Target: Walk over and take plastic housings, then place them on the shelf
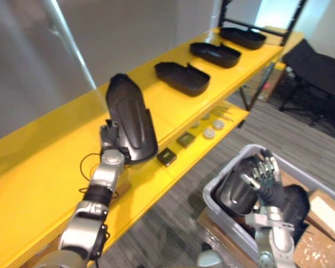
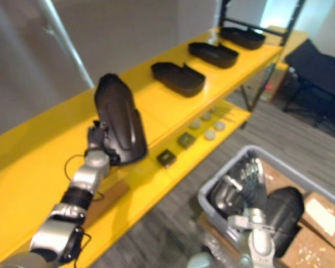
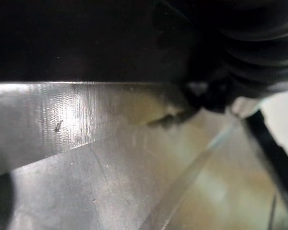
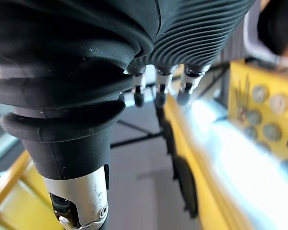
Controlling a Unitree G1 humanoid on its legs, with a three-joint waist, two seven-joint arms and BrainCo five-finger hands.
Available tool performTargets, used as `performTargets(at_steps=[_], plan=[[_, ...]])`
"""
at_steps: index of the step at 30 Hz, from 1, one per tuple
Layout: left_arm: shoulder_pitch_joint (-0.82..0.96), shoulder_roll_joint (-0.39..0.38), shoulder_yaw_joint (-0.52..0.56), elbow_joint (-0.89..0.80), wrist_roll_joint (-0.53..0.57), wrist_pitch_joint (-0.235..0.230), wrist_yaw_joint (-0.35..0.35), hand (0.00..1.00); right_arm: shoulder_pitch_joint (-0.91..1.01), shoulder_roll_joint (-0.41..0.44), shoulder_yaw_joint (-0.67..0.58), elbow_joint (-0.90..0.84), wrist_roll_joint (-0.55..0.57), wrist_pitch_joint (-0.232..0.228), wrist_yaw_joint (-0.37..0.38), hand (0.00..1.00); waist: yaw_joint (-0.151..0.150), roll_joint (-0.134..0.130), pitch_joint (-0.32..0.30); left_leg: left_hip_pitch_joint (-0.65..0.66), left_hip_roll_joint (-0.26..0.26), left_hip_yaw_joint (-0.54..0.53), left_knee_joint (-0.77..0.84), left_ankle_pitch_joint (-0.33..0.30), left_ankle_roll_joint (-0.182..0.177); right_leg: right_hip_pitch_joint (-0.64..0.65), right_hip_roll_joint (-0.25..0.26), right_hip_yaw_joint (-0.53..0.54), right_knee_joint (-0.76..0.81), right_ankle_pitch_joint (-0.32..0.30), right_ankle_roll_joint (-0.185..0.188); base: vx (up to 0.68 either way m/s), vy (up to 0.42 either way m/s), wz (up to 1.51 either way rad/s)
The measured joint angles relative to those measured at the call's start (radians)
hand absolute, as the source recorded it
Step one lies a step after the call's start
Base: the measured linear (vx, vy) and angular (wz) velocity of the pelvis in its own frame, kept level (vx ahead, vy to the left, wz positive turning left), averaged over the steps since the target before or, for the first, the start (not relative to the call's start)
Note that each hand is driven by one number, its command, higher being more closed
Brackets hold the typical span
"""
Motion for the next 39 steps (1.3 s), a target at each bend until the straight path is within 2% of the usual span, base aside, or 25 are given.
performTargets(at_steps=[2, 5, 6, 7, 12, 15, 18, 22, 28, 29, 32, 36, 39], plan=[[-0.031, 0.028, 0.009, 0.029, 0.002, 0.031, 0.011, 1.00, 0.001, -0.001, 0.006, 0.000, 0.008, 0.005, 0.000, 0.00, -0.016, 0.000, 0.000, -0.001, 0.004, 0.002, -0.004, 0.004, -0.003, -0.008, 0.004, 0.004, 0.007, -0.001, 0.001, -0.08, -0.050, -0.11], [-0.066, 0.071, 0.039, 0.055, 0.001, 0.089, 0.021, 1.00, 0.001, -0.008, 0.022, 0.000, 0.028, 0.013, -0.001, 0.00, -0.019, 0.000, 0.000, -0.003, 0.005, 0.028, -0.006, 0.006, -0.004, -0.030, 0.010, 0.030, 0.014, 0.001, 0.003, -0.06, -0.029, -0.19], [-0.075, 0.075, 0.039, 0.062, 0.000, 0.102, 0.025, 1.00, 0.004, -0.008, 0.027, 0.000, 0.030, 0.022, -0.001, 0.00, -0.021, 0.000, 0.000, -0.004, 0.005, 0.028, -0.005, 0.006, -0.003, -0.030, 0.010, 0.030, 0.014, 0.001, 0.003, -0.03, -0.020, -0.08], [-0.099, 0.084, 0.039, 0.081, 0.001, 0.143, 0.043, 1.00, 0.017, -0.008, 0.033, 0.000, 0.047, 0.048, -0.003, 0.00, -0.020, -0.002, 0.000, -0.007, 0.005, 0.027, -0.005, 0.007, -0.004, -0.033, 0.010, 0.030, 0.014, 0.001, 0.003, 0.00, 0.000, 0.00], [-0.151, 0.118, 0.043, 0.114, -0.001, 0.215, 0.090, 1.00, 0.024, -0.008, 0.096, -0.019, 0.047, 0.093, -0.007, 0.00, -0.028, -0.012, 0.004, -0.041, 0.006, 0.026, -0.001, 0.015, 0.000, -0.069, 0.011, 0.030, 0.020, 0.005, 0.004, 0.00, -0.012, 0.02], [-0.155, 0.150, 0.067, 0.131, -0.003, 0.260, 0.098, 1.00, 0.029, -0.007, 0.109, -0.059, 0.047, 0.097, -0.011, 0.00, -0.045, -0.019, 0.008, -0.046, 0.007, 0.027, -0.001, 0.015, 0.000, -0.075, 0.013, 0.031, 0.020, 0.006, 0.003, 0.00, 0.000, 0.00], [-0.172, 0.174, 0.079, 0.149, -0.020, 0.279, 0.109, 1.00, 0.037, -0.007, 0.108, -0.074, 0.048, 0.105, -0.024, 0.00, -0.048, -0.025, 0.016, -0.053, 0.008, 0.027, 0.000, 0.015, 0.000, -0.082, 0.013, 0.033, 0.020, 0.007, 0.001, 0.00, 0.000, 0.00], [-0.174, 0.188, 0.104, 0.149, -0.040, 0.283, 0.122, 1.00, 0.038, -0.008, 0.112, -0.074, 0.048, 0.112, -0.025, 0.00, -0.050, -0.025, 0.033, -0.053, 0.008, 0.027, 0.000, 0.015, 0.000, -0.083, 0.013, 0.033, 0.020, 0.007, 0.001, 0.00, 0.000, 0.00], [-0.223, 0.219, 0.138, 0.153, -0.081, 0.301, 0.160, 1.00, 0.009, -0.035, 0.116, -0.076, 0.070, 0.114, -0.032, 0.00, -0.058, -0.019, 0.113, -0.090, 0.009, 0.022, 0.023, 0.013, 0.003, -0.120, 0.011, 0.034, 0.046, 0.005, -0.001, -0.03, -0.012, 0.02], [-0.228, 0.220, 0.150, 0.153, -0.104, 0.301, 0.167, 0.00, 0.001, -0.044, 0.117, -0.077, 0.079, 0.114, -0.032, 0.00, -0.061, -0.014, 0.127, -0.090, 0.009, 0.022, 0.024, 0.013, 0.003, -0.121, 0.011, 0.034, 0.048, 0.005, -0.001, 0.00, 0.000, 0.00], [-0.232, 0.220, 0.157, 0.153, -0.148, 0.301, 0.173, 0.00, -0.008, -0.052, 0.128, -0.080, 0.087, 0.114, -0.035, 0.00, -0.065, 0.002, 0.137, -0.105, 0.011, 0.021, 0.027, 0.013, 0.003, -0.136, 0.012, 0.033, 0.054, 0.004, -0.002, 0.01, -0.005, 0.01], [-0.251, 0.220, 0.175, 0.151, -0.160, 0.300, 0.213, 0.00, -0.009, -0.067, 0.168, -0.117, 0.087, 0.114, -0.050, 0.00, -0.067, 0.017, 0.180, -0.108, 0.017, 0.017, 0.050, 0.009, 0.008, -0.139, 0.013, 0.033, 0.075, -0.006, -0.003, 0.00, -0.003, 0.01], [-0.251, 0.222, 0.185, 0.143, -0.195, 0.296, 0.240, 0.00, -0.009, -0.080, 0.184, -0.119, 0.088, 0.116, -0.052, 0.00, -0.067, 0.024, 0.189, -0.118, 0.018, 0.017, 0.057, 0.007, 0.010, -0.166, 0.013, 0.036, 0.118, -0.028, 0.000, -0.01, -0.009, 0.00]])
